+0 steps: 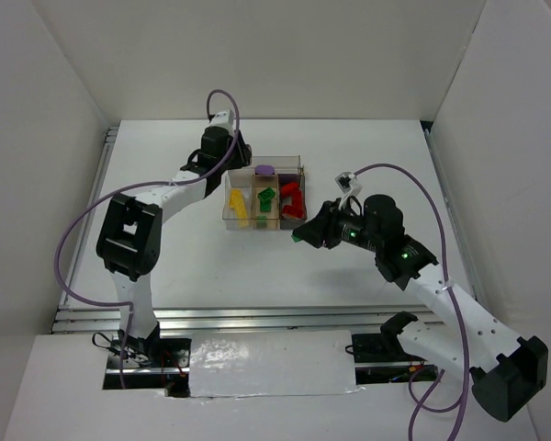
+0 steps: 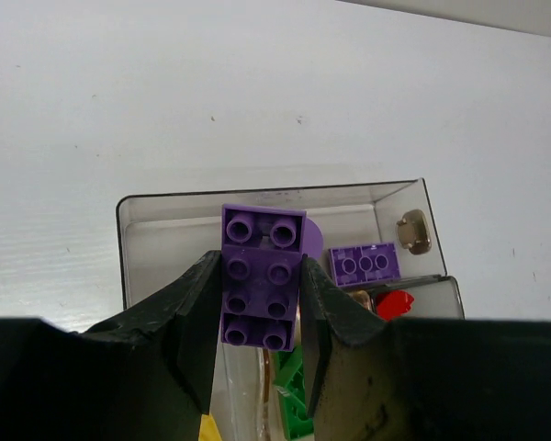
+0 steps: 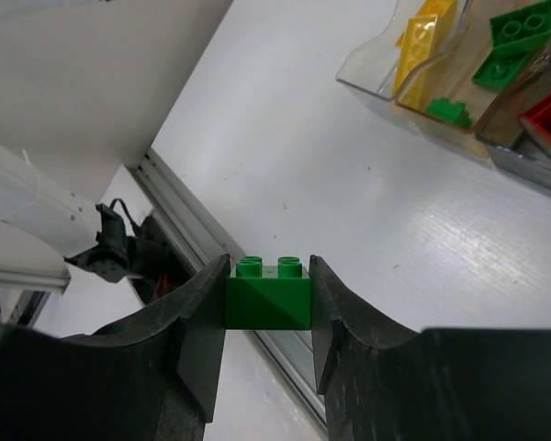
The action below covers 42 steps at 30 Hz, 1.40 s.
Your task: Sort the legos into containers by color
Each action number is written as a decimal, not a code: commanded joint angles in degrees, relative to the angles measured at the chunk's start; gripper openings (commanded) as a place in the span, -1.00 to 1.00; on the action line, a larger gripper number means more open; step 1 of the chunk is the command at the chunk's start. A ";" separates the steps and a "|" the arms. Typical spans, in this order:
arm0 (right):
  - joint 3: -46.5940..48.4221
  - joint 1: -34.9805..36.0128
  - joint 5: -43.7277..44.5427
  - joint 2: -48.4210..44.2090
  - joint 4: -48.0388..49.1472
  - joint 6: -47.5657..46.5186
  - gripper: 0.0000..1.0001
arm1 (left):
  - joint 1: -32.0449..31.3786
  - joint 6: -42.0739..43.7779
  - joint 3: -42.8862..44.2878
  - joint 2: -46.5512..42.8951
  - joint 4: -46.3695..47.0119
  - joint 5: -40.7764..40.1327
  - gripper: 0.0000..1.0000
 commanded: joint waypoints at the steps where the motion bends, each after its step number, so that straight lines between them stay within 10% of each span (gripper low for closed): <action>1: -0.69 -0.13 -3.67 1.02 2.85 0.59 -1.00 | 0.91 1.80 2.72 1.80 3.75 -1.03 -0.59; 13: 0.01 -0.13 -4.03 3.74 3.38 0.24 -1.00 | 1.79 0.39 2.64 3.57 5.85 -0.06 0.99; 19: 5.10 0.13 7.99 16.03 3.12 3.22 -1.00 | 1.71 -2.60 -3.86 -11.09 5.69 -1.46 0.99; 31: 37.61 3.82 25.06 52.43 -9.54 1.56 -0.79 | -0.40 -7.43 -18.89 -52.31 -32.36 -12.09 0.99; 34: 41.57 3.82 24.28 56.30 -10.94 0.77 -0.58 | -0.58 -6.91 -21.18 -59.09 -37.11 -9.13 0.99; 40: 44.66 4.35 25.24 58.77 -12.53 1.20 0.78 | -0.49 -1.65 -18.55 -65.95 -47.39 -11.74 0.99; 42: 45.01 4.78 25.77 57.98 -12.53 0.85 0.95 | -0.58 -0.32 -18.10 -67.01 -49.76 -14.03 0.99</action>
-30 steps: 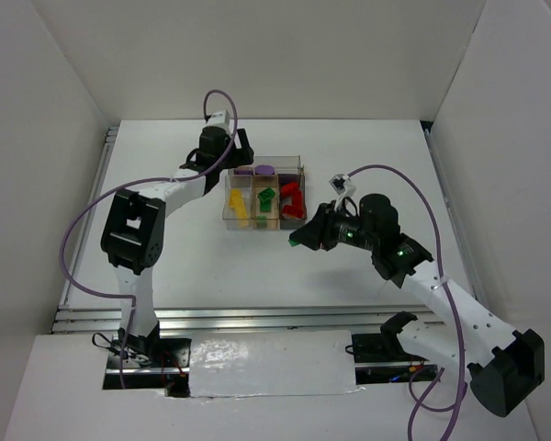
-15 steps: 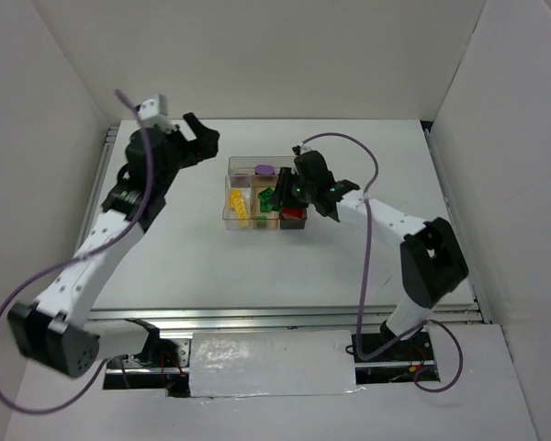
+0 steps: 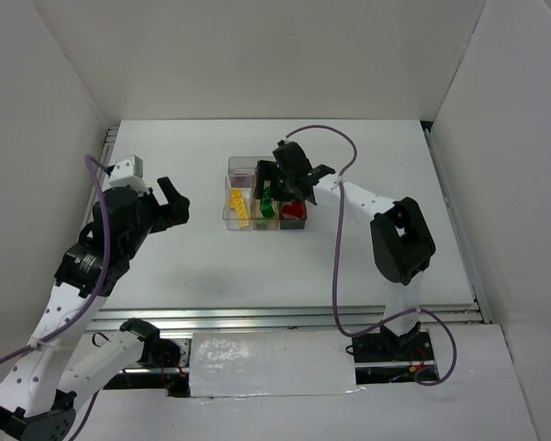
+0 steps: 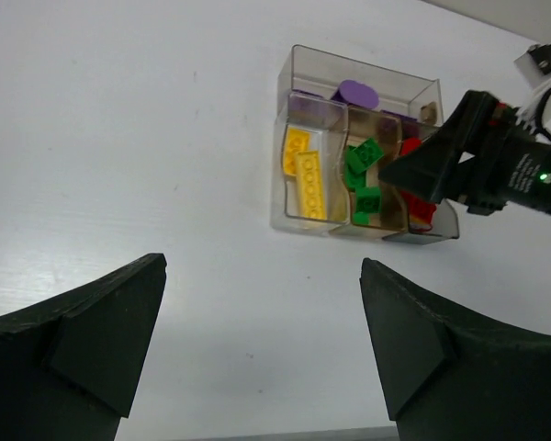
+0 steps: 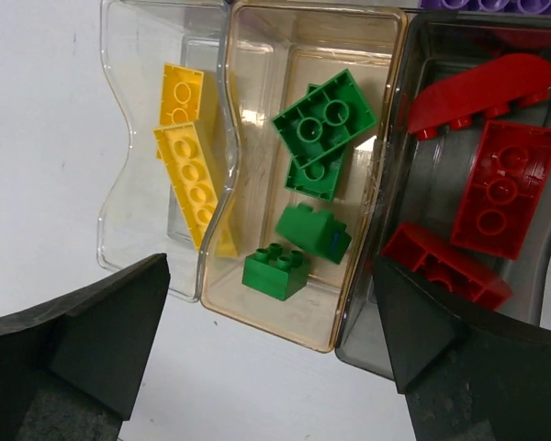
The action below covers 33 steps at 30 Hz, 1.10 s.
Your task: Sort the legos into containers by color
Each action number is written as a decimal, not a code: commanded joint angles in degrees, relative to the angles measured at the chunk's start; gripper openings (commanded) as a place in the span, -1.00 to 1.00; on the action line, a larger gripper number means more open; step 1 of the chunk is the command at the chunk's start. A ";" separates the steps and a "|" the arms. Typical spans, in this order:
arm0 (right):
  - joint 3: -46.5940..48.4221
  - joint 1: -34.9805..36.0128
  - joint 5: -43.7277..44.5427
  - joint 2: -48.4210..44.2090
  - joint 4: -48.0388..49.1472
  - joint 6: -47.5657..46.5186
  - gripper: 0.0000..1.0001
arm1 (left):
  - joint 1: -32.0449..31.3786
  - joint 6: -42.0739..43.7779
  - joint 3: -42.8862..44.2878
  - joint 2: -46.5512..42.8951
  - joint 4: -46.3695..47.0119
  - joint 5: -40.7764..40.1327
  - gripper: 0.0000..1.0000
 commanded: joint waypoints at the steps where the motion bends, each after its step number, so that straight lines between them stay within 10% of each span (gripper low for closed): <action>1: 4.27 1.01 2.17 -1.25 -1.84 -0.68 0.99 | -0.21 4.58 2.62 -2.75 -6.15 -4.11 0.99; 8: 3.76 3.29 9.87 -15.29 -7.11 -3.57 0.99 | -0.21 4.94 1.12 -2.31 -9.49 -11.22 0.99; 19: -8.91 9.27 27.74 -61.33 -22.82 -5.51 0.99 | -0.12 6.26 9.11 -6.96 -15.29 -24.13 0.99; 33: -8.11 9.18 35.48 -84.13 -44.39 -1.39 0.99 | -0.30 5.47 6.67 -20.06 -19.60 -23.18 0.99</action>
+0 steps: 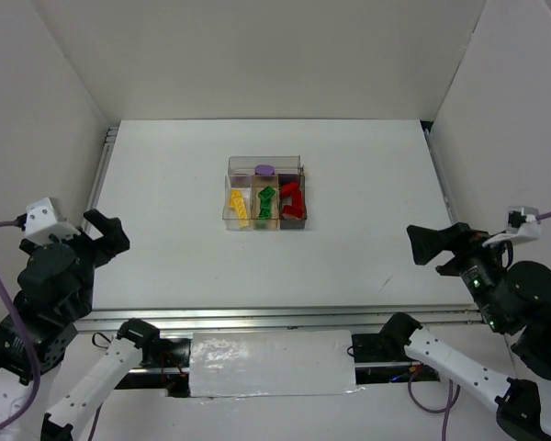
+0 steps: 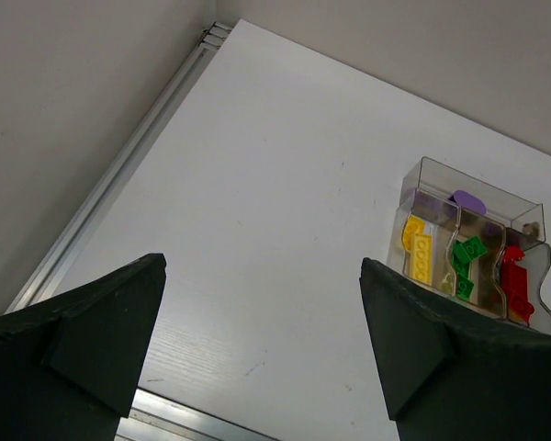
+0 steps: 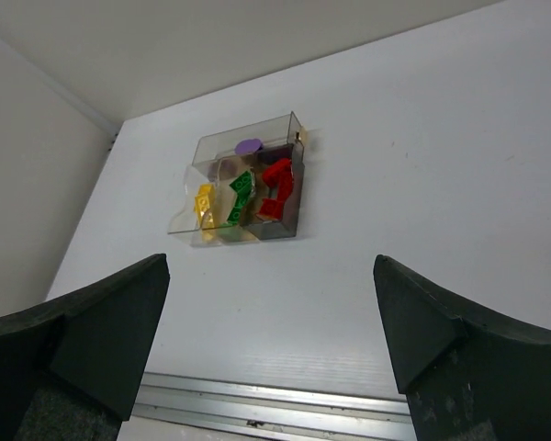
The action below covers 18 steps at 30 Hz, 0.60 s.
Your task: Sort the legos into containers by color
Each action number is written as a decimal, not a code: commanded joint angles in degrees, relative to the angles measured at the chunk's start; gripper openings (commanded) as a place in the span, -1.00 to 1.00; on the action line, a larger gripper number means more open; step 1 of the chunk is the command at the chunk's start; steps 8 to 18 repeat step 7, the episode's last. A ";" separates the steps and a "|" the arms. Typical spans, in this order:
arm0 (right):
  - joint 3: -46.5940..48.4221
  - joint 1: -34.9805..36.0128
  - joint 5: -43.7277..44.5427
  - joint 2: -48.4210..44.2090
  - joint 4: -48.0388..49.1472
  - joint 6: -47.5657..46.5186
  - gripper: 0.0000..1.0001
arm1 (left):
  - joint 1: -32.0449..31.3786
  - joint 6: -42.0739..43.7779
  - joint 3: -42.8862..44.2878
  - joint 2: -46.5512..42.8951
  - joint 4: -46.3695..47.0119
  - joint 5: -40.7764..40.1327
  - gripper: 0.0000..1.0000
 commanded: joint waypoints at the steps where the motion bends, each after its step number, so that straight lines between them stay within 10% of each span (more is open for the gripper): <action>1: -1.68 0.11 2.74 -2.13 -4.32 2.11 0.99 | -0.30 0.24 -1.21 -2.60 -1.53 -0.08 0.99; 18: -3.18 0.11 2.12 -2.31 -0.37 2.12 0.99 | -0.21 -0.37 -3.85 -3.92 -0.04 2.11 0.99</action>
